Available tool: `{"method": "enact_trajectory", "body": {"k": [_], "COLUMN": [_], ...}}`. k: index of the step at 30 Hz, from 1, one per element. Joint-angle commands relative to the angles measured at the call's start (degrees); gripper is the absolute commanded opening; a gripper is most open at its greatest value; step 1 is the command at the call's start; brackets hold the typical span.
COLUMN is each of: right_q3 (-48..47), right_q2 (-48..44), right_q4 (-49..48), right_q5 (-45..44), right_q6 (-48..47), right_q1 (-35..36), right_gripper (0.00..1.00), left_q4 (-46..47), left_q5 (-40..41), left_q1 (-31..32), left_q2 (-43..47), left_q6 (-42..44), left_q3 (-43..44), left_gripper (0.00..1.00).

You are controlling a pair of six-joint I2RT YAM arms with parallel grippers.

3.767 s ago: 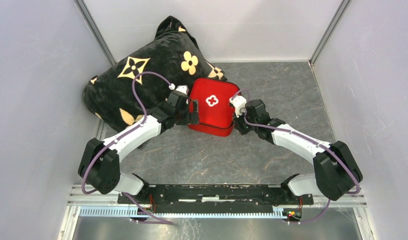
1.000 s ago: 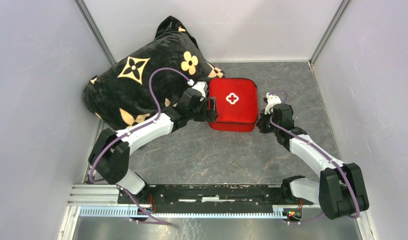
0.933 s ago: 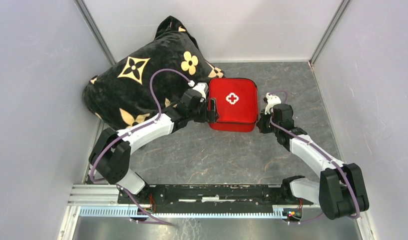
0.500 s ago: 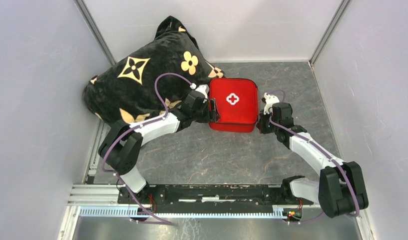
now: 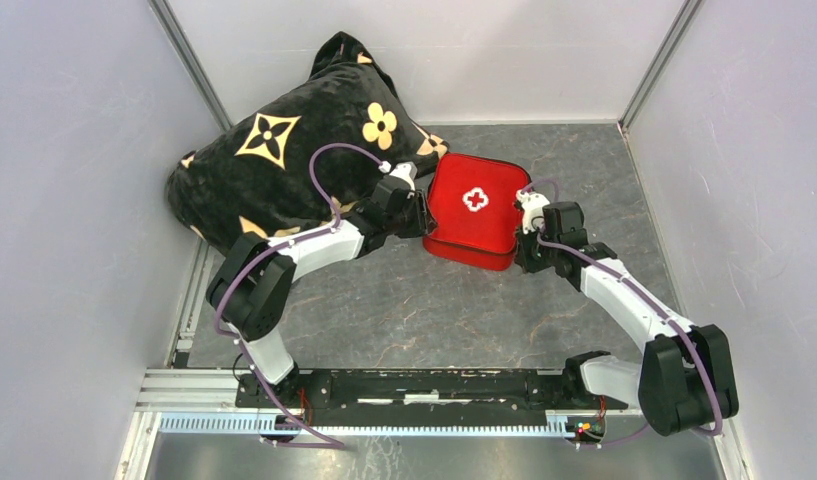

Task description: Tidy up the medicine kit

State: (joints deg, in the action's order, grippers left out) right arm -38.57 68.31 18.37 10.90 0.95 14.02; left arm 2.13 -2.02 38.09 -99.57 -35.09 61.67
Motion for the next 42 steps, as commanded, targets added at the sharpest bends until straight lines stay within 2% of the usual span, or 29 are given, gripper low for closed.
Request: {"method": "enact_trajectory", "body": {"k": [1,11,20,23,27,29,33,37,42], "right_q3": [-2.1,-3.5,-1.5,-1.6,-4.0,-5.2,-9.8,-17.1,-21.3], "right_q2": [-0.2,-1.1,-0.3,-0.4,0.5,1.4,5.2,11.0,14.8], "right_q4": [3.3,4.8,-3.1,-3.8,0.5,1.3,1.6,2.8,4.7], "right_q5": [9.9,11.7,13.7,10.0,-4.4,-8.1,-9.9,-11.8,-9.0], "right_q6": [-3.1,-7.8,-3.5,-1.8,-1.0,0.1,-0.5,-5.2,-9.5], "right_q1": [4.5,11.1,14.6,15.1,15.0,15.0,14.9,14.8,14.8], "right_gripper": [0.00,0.00,0.00,0.00,0.00,0.00,0.00,0.00,0.00], "left_q4": [1.8,1.1,1.4,1.4,-0.1,-0.6,-1.6,-2.6,-5.4], "left_q5": [-2.3,-0.7,-1.4,-1.4,0.6,1.7,1.8,4.0,7.1], "left_q1": [0.8,0.8,1.4,1.5,1.5,1.5,1.5,1.5,1.6], "left_q2": [-1.1,-0.2,-0.2,0.2,1.9,3.3,6.9,11.8,16.4], "left_q6": [-0.8,-0.9,-1.0,-1.1,-1.6,-2.0,-2.6,-3.5,-4.0], "left_q3": [1.4,1.3,1.1,0.7,-0.7,-2.1,-5.4,-9.0,-12.0], "left_gripper": [0.34,0.31,0.27,0.24,0.19,0.17,0.10,0.03,0.04]}}
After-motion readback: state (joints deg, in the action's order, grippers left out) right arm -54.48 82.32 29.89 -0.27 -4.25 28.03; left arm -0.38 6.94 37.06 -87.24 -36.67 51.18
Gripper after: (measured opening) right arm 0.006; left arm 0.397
